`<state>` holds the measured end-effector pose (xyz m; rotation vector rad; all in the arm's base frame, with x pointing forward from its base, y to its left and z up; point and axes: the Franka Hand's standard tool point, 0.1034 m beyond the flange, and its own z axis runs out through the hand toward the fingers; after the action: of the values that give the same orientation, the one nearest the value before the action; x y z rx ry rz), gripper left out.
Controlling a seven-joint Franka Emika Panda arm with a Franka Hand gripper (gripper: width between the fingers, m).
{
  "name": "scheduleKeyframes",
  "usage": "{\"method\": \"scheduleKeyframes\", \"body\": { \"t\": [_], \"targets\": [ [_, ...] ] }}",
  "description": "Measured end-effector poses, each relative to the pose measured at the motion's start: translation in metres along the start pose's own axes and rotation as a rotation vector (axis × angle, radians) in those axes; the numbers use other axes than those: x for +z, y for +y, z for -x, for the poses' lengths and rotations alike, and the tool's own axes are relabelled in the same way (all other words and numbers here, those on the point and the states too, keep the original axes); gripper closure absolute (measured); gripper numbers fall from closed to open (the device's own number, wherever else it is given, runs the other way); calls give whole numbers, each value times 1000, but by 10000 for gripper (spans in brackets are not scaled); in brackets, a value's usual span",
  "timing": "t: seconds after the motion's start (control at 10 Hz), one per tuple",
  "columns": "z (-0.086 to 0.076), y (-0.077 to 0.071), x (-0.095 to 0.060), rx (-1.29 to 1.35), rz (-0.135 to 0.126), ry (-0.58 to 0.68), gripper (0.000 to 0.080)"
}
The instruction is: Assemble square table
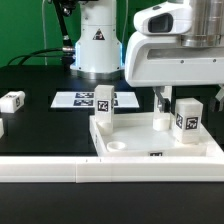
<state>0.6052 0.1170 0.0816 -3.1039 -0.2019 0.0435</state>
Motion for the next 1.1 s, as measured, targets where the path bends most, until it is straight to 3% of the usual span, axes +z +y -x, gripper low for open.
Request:
{"method": "scheduleKeyframes", "body": {
  "t": [0.3, 0.6, 0.8, 1.1],
  "targets": [
    [1, 6, 2, -262, 9, -1, 150],
    [1, 8, 2, -293, 10, 1, 162],
    [1, 8, 2, -291, 10, 2, 509],
    [1, 8, 2, -194, 9, 2, 511]
  ]
}}
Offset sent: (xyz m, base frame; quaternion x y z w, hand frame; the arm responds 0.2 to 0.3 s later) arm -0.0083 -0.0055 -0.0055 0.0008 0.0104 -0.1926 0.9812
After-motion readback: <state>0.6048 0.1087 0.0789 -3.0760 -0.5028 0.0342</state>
